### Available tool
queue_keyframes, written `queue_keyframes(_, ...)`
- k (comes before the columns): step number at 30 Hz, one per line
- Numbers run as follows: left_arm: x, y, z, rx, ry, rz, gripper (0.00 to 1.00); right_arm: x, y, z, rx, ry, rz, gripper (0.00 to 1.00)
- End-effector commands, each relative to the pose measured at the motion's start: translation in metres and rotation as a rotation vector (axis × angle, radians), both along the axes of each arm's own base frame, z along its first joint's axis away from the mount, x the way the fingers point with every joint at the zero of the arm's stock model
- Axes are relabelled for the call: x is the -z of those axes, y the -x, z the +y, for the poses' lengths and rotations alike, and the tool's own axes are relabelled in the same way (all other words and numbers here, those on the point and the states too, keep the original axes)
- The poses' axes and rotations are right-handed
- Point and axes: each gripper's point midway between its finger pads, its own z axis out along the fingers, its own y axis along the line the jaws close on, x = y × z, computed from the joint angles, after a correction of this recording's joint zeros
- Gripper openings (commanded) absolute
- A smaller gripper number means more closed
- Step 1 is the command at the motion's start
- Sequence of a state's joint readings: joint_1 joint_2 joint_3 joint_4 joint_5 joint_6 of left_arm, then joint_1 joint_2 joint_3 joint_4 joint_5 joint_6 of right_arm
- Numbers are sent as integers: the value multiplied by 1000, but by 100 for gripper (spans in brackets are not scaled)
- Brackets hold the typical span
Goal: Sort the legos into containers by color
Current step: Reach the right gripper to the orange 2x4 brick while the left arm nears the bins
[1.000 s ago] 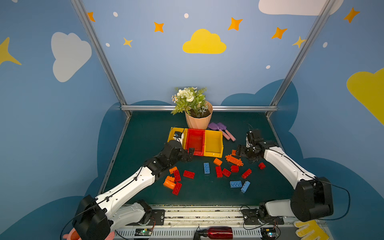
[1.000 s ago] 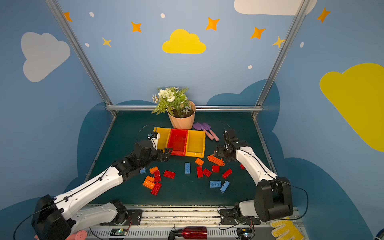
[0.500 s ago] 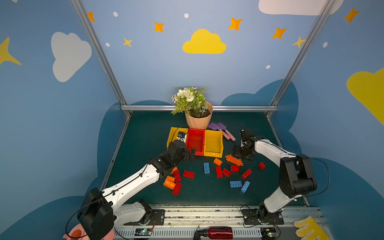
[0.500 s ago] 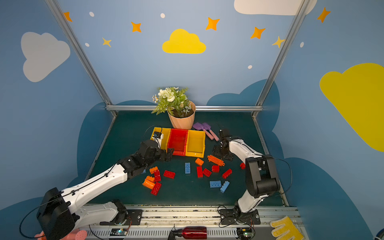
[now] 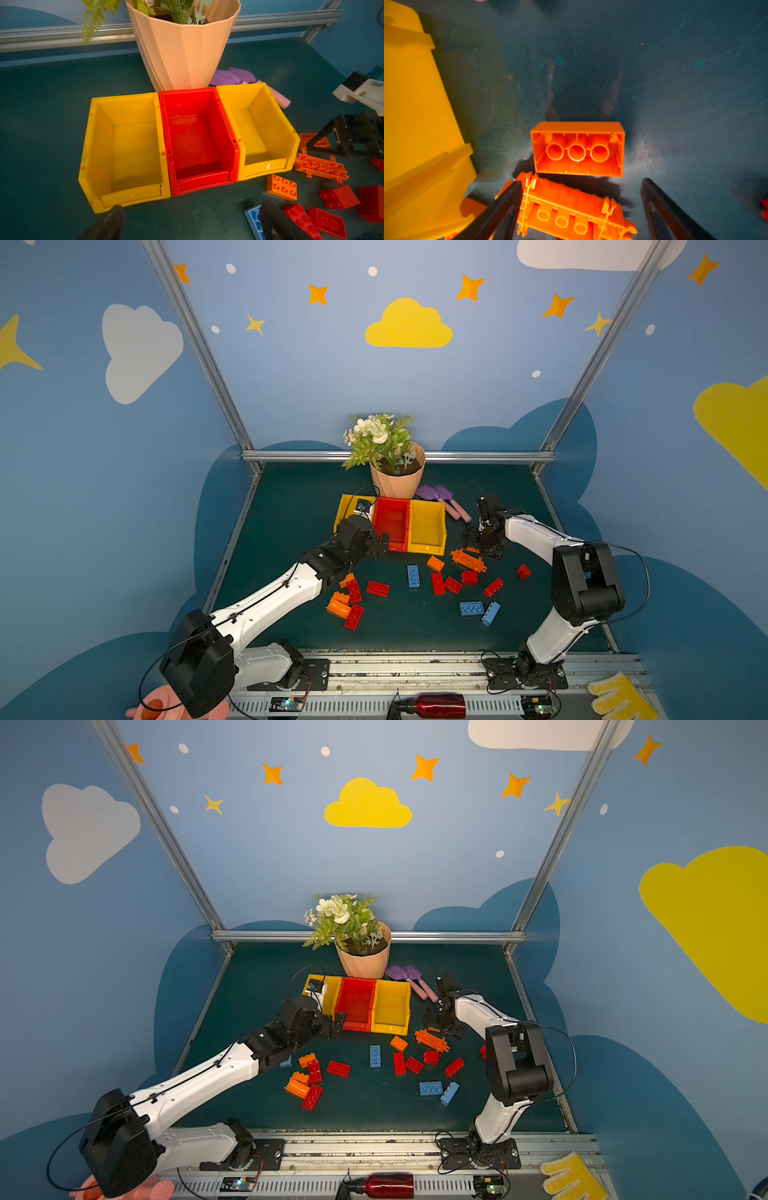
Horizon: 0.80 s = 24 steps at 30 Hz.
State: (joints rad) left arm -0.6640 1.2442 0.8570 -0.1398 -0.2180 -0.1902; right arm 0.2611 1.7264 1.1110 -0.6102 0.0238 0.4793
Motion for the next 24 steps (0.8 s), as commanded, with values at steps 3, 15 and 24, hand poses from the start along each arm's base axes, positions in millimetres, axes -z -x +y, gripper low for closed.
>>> queue_keyframes(3, -13, -9, -2, 7, 0, -30, 100, 0, -15, 4, 11, 7, -3, 86)
queue_keyframes(15, -7, -15, 8, -30, 1, -14, 100, 13, -20, 4, -13, 35, 58, 76)
queue_keyframes(24, -1, -27, 0, -23, 14, 3, 100, 19, -18, 3, -37, 49, 94, 65)
